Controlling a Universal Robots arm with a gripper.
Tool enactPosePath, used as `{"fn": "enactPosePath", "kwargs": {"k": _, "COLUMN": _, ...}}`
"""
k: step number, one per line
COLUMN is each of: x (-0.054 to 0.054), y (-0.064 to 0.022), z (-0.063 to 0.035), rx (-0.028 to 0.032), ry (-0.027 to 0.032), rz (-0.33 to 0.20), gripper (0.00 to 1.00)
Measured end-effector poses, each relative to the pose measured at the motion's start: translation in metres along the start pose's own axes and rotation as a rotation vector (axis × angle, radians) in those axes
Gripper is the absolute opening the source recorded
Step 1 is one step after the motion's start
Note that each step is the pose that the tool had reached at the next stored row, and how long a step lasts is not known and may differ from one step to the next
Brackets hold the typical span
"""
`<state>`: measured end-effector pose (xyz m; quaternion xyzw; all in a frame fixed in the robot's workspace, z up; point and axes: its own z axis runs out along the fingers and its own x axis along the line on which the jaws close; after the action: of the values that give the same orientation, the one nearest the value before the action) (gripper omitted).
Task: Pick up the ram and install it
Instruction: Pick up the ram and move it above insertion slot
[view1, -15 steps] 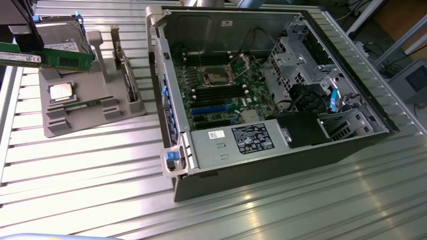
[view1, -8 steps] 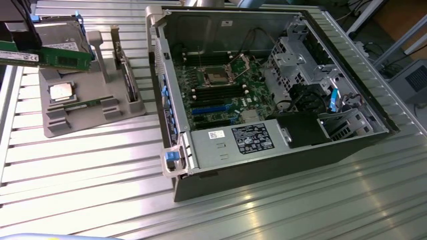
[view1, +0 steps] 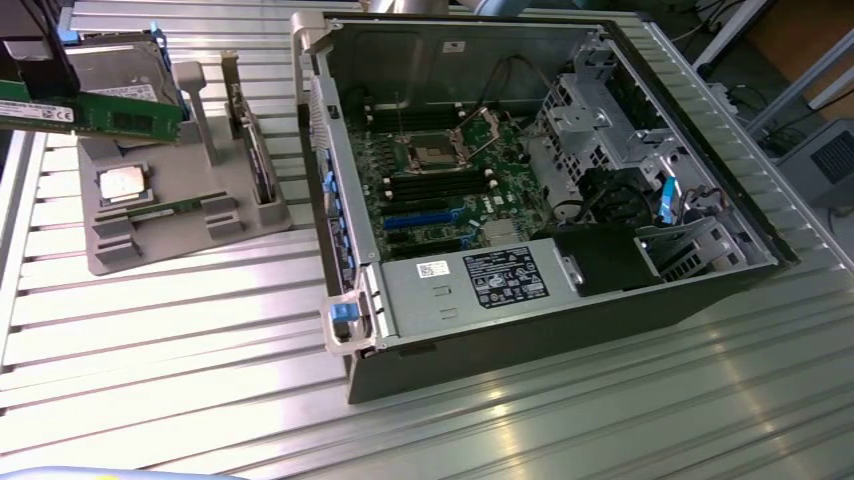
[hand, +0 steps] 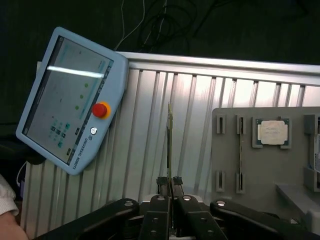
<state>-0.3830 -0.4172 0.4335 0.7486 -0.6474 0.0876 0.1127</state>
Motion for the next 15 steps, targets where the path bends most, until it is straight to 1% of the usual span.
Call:
{"fn": "enactPosePath", "kwargs": {"k": 1, "x": 0.0002, "y": 0.0, "z": -0.0008, "rx": -0.0007, "ry": 0.0045, "rz": 0.0, "gripper": 0.12}}
{"fn": "enactPosePath", "kwargs": {"k": 3, "x": 0.0004, "y": 0.0001, "z": -0.0015, "rx": -0.0014, "ry": 0.009, "rz": 0.0, "gripper": 0.12}}
{"fn": "enactPosePath", "kwargs": {"k": 4, "x": 0.0006, "y": 0.0001, "z": -0.0019, "rx": -0.002, "ry": 0.0125, "rz": 0.0, "gripper": 0.12}}
{"fn": "enactPosePath", "kwargs": {"k": 6, "x": 0.0008, "y": 0.0002, "z": -0.0026, "rx": -0.0027, "ry": 0.0178, "rz": 0.0, "gripper": 0.12}}
{"fn": "enactPosePath", "kwargs": {"k": 7, "x": 0.0008, "y": 0.0001, "z": -0.0029, "rx": -0.0029, "ry": 0.0193, "rz": 0.0, "gripper": 0.12}}
{"fn": "enactPosePath", "kwargs": {"k": 9, "x": 0.0012, "y": 0.0002, "z": -0.0041, "rx": -0.004, "ry": 0.0269, "rz": 0.0, "gripper": 0.12}}
{"fn": "enactPosePath", "kwargs": {"k": 15, "x": 0.0023, "y": 0.0004, "z": -0.0078, "rx": -0.0062, "ry": 0.0401, "rz": 0.0, "gripper": 0.12}}
